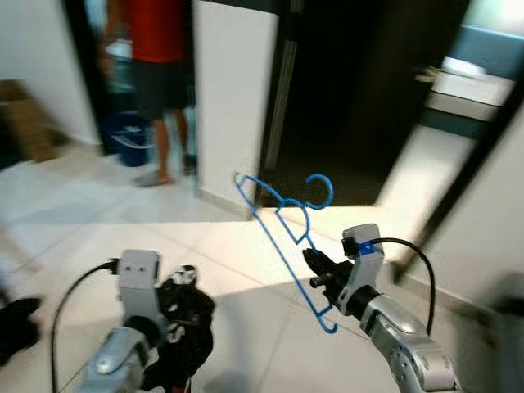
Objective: Hang hanger
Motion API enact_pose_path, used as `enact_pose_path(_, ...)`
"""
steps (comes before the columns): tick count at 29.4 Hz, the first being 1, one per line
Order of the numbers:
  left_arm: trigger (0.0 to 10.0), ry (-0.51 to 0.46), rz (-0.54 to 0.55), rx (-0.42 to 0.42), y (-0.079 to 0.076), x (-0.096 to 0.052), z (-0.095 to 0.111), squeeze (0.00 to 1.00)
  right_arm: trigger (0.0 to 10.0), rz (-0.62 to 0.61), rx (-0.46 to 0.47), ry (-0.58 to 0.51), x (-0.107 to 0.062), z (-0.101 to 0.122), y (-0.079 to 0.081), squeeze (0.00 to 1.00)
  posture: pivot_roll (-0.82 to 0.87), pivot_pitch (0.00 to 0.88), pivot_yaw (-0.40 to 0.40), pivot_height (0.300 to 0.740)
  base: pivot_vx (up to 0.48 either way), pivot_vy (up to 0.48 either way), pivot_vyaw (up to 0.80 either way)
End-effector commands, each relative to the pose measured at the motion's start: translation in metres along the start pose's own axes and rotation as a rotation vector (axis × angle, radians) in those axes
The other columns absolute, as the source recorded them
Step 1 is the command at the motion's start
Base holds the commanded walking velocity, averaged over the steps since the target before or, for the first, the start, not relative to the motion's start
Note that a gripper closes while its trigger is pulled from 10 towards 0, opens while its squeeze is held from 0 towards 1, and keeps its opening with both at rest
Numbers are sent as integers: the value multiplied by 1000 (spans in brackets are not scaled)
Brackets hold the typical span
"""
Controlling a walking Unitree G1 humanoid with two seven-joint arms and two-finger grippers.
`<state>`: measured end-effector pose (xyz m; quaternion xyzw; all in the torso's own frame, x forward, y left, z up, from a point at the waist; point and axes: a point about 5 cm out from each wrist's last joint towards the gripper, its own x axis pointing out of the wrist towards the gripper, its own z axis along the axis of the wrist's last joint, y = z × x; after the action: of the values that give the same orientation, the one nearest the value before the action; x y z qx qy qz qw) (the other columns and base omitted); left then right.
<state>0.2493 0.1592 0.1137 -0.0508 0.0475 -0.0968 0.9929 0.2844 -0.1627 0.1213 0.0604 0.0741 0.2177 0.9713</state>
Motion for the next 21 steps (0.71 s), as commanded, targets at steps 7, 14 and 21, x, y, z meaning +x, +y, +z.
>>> enact_pose_path(7,10000,-22,-23,51,6,-2,9,0,10000,-16,33,-5,-7,0,-3,0,68,0,-121,740,0,0,738)
enact_pose_path(14,10000,-25,-60,66,1,-1,12,0,10000,-12,33,-4,-10,-2,1,0,41,0,-91,740,0,0,732)
enact_pose_path(21,10000,-18,-66,68,4,2,15,0,10000,-16,43,-5,-15,-3,2,0,30,0,-85,740,0,0,736)
